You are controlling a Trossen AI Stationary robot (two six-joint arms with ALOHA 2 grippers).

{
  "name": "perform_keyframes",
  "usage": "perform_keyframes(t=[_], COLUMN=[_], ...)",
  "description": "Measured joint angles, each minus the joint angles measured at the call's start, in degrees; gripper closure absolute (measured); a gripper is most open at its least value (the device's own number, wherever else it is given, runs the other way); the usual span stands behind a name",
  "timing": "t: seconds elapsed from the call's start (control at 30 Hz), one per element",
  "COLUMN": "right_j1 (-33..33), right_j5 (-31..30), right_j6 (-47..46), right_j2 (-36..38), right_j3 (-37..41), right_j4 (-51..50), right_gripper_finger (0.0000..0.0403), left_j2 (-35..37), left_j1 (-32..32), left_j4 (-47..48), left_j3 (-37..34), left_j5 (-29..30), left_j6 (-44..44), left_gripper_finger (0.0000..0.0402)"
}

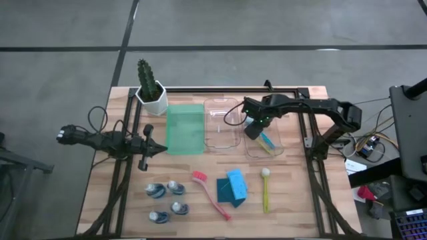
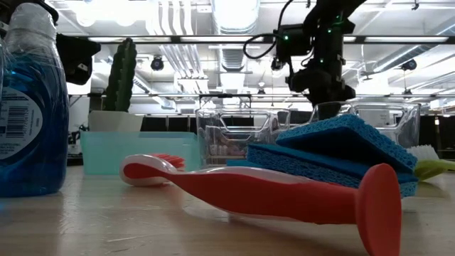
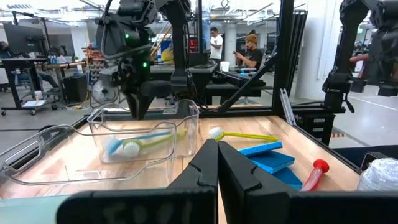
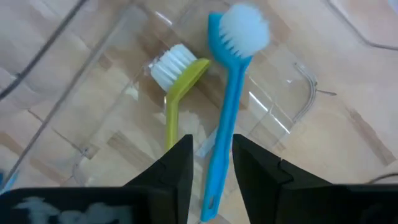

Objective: Pick & Place Kitchen Sink Supplies
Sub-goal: Put the green dish brush into the right transparent bin

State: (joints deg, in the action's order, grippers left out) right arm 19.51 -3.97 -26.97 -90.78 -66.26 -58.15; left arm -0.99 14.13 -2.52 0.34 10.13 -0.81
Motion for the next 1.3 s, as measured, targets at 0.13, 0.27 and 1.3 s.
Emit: perform_keyframes(t=[0.13,0.27,1.3], right_j1=[-0.1,-0.1,-34.1], right_j5=[0.1,1.2,10.5], right_j6=[0.0,-1.9,-33.6], right_j2=[2.1,4.8,12.1], right_j3=[0.0,0.0,0.0], right_j4=[0.0,0.0,3.8], right_gripper_finger=[0.0291,0.0297,0.0279], left_j2=[0.0,0.0,0.0], left_j1=[0.0,0.0,0.0], left_j4=[0.0,0.0,0.0], left_j3=[0.0,0.0,0.0], left_j5=[0.0,0.0,0.0], left_j6=[0.0,0.0,0.0], left_gripper_finger=[0.0399,0.0399,0.0399])
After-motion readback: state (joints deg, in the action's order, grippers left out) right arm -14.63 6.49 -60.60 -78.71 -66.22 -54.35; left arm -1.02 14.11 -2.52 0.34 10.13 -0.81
